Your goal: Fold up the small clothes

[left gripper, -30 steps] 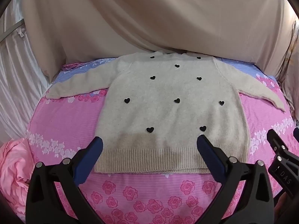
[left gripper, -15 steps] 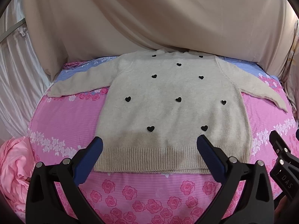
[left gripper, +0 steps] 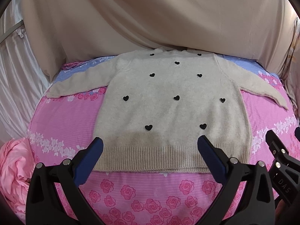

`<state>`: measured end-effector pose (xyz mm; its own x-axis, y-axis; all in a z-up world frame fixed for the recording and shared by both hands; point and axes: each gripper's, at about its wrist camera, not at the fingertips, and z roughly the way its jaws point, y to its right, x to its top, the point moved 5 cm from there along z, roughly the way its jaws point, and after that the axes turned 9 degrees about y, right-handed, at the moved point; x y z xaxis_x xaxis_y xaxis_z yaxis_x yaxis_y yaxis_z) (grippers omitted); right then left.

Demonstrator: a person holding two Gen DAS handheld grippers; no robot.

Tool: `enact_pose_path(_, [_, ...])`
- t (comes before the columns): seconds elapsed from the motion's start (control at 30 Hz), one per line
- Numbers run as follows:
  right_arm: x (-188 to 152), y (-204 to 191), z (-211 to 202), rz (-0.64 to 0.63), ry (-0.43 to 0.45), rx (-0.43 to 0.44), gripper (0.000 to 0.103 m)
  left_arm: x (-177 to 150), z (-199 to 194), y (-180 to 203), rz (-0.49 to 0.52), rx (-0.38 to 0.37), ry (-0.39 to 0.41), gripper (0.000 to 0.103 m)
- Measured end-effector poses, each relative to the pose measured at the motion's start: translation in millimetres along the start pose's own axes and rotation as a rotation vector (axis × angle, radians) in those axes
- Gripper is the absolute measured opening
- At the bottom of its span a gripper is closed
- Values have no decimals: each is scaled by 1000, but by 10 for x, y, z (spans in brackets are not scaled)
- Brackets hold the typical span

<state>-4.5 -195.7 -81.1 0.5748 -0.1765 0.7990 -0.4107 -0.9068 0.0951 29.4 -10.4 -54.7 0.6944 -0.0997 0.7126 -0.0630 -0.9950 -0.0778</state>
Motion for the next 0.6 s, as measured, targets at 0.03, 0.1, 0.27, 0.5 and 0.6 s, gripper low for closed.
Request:
enact_pose_path(0.03, [0, -2, 4, 0, -2, 1, 98, 0, 4, 8, 1, 2, -1, 98])
enact_pose_path(0.1, [-3, -2, 9, 0, -2, 1, 98, -4, 4, 8, -1, -2, -2, 98])
enact_pose_path(0.27, [-14, -11, 27, -4, -5, 5, 98, -12, 30, 34, 4, 0, -11, 98])
enact_pose_path(0.5, [-12, -21, 65, -10, -14, 10, 98, -8, 62, 56, 2, 5, -20, 98])
enact_pose_path(0.6, [1, -13, 75, -10, -16, 12, 98, -10, 71, 58, 1, 8, -22, 98])
